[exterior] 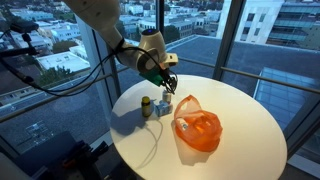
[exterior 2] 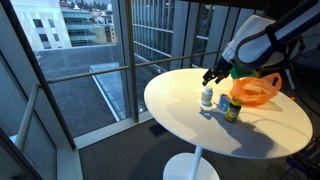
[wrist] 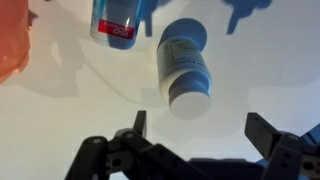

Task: Pick up the white medicine bottle from the orange plastic and put it on the table

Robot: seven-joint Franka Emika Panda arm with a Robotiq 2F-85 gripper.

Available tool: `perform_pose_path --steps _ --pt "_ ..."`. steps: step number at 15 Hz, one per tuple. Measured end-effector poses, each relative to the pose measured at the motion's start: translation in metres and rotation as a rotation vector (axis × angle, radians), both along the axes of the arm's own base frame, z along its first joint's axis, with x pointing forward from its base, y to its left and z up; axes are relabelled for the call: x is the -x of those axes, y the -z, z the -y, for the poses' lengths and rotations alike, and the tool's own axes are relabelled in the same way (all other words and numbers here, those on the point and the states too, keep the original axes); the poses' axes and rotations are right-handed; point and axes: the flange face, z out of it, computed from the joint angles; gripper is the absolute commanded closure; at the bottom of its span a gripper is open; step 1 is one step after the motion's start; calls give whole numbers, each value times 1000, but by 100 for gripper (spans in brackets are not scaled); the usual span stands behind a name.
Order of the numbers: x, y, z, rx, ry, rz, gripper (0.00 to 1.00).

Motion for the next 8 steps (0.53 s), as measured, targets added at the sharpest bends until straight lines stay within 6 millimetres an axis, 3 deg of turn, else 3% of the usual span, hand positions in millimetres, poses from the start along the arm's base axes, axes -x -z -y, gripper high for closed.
perform_pose_path --steps 8 --pt "21 -29 16 4 18 -147 0"
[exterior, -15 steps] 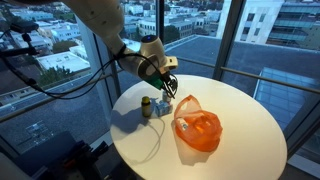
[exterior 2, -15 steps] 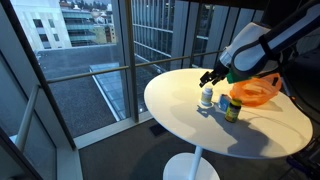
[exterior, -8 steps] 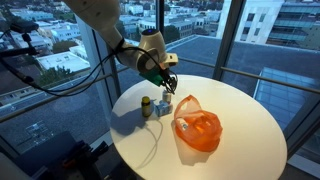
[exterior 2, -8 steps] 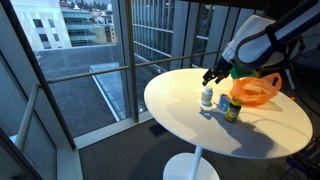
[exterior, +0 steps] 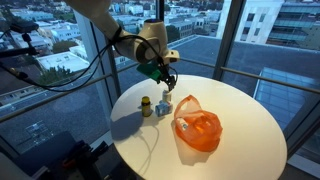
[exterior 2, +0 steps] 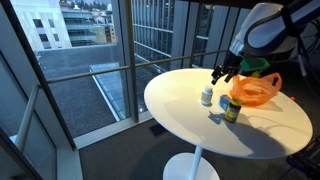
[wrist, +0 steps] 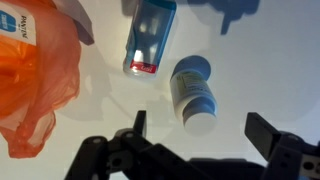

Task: Pick up the white medicine bottle from the orange plastic and put it on the table

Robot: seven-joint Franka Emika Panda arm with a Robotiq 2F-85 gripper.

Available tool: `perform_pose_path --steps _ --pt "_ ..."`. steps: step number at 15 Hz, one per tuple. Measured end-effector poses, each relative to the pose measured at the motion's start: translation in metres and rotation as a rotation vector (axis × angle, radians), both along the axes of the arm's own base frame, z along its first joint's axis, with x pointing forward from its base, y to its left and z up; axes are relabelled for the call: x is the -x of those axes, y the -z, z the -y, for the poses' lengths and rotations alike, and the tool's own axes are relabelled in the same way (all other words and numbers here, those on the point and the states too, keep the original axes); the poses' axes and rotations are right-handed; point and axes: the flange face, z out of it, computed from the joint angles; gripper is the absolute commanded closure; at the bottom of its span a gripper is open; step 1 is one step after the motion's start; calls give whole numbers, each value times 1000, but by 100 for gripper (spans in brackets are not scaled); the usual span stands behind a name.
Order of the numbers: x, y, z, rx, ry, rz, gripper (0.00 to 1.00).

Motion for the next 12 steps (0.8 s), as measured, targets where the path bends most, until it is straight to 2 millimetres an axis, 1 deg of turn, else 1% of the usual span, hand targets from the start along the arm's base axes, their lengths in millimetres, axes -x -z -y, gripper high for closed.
perform_pose_path --steps 5,12 --pt "19 -24 14 -2 16 -91 0" --pt "51 -72 33 -2 39 -197 0"
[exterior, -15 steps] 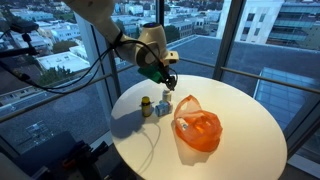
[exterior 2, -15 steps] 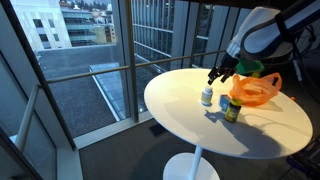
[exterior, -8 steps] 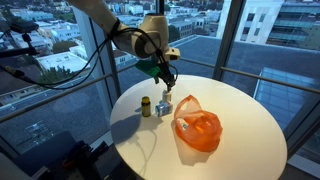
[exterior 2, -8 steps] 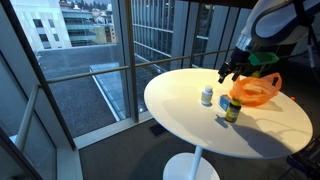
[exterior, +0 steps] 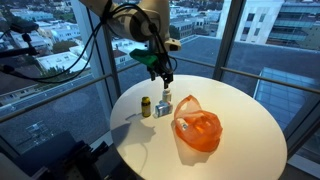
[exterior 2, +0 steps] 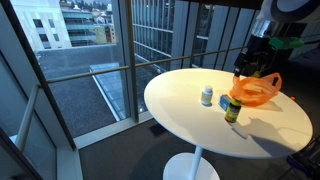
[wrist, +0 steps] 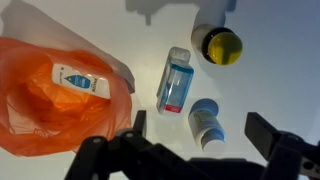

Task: Pick up the white medicine bottle from the orange plastic and put it on the table

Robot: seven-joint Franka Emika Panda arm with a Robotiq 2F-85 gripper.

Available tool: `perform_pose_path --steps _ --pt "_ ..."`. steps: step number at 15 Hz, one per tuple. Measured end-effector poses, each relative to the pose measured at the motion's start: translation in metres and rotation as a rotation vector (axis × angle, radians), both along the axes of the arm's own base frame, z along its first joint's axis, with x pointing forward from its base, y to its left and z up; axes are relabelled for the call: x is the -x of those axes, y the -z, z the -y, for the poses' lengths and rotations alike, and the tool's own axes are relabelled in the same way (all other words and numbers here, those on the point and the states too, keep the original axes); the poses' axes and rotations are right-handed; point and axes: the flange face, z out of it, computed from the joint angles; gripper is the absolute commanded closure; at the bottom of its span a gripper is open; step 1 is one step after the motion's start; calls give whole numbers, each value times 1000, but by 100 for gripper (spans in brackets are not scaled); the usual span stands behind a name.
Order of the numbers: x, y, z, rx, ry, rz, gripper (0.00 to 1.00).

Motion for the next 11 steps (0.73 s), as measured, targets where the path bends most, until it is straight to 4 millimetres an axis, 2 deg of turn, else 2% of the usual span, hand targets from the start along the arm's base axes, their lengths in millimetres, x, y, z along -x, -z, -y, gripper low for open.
perform_pose_path --steps 8,11 --pt "30 -52 26 27 21 -69 0" --pt "34 -61 29 26 27 -70 0"
